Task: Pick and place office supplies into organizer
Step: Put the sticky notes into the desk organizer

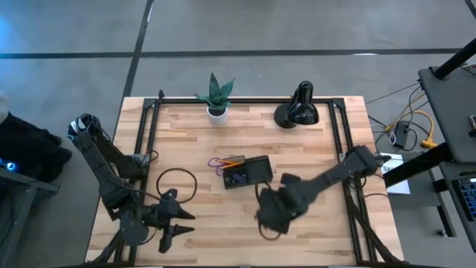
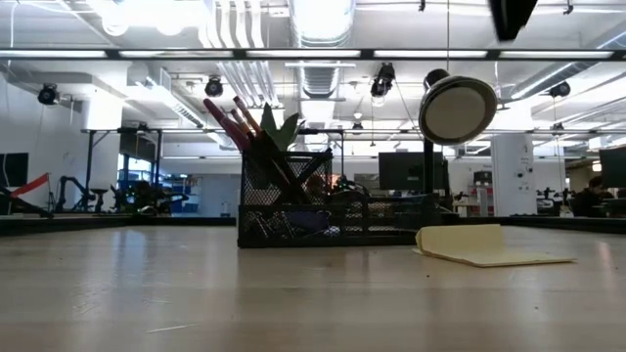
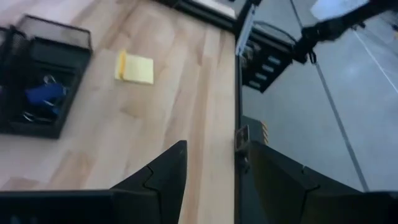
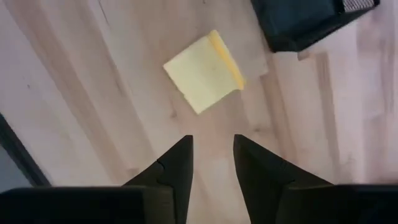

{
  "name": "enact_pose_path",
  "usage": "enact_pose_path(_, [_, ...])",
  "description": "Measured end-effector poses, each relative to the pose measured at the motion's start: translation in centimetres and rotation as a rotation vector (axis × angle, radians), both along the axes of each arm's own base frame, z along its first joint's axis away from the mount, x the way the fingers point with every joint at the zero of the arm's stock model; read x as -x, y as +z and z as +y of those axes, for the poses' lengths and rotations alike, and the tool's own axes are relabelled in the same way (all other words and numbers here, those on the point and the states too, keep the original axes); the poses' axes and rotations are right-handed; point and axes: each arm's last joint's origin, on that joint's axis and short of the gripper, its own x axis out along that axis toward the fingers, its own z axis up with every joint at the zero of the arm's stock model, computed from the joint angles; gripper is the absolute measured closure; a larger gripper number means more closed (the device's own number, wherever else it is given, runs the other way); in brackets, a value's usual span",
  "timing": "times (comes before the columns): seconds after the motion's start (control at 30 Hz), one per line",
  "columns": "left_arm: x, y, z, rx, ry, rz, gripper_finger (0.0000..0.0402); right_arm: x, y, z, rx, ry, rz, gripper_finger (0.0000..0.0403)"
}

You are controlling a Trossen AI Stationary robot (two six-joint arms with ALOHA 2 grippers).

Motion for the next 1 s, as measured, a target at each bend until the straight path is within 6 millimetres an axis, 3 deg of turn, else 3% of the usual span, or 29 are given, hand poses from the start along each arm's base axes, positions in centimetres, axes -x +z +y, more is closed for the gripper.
enact_pose_path(0.27, [-0.3,0.1,2.3,0.018,0.087,-0.008,0.0244,-0.7,-3.6,-4.0,-0.060,0.253,0.068,0.0296])
enact_pose_path(0.47, [-0.6,-0.4,3.8,0.002,0.138,0.008,0.0244,-1.3,-6.6,-4.8,-0.066,0.458,0.047,0.0296])
enact_pose_path(0.63, [-0.5,-2.0,5.3,0.018,0.207,0.035,0.0244,-1.1,-8.8,-5.3,-0.060,0.595,0.074,0.0296])
enact_pose_path(1.0, [0.4,-2.6,7.2,0.035,0.266,0.012,0.0244,-1.2,-12.2,-6.4,-0.063,0.579,0.015,0.0296])
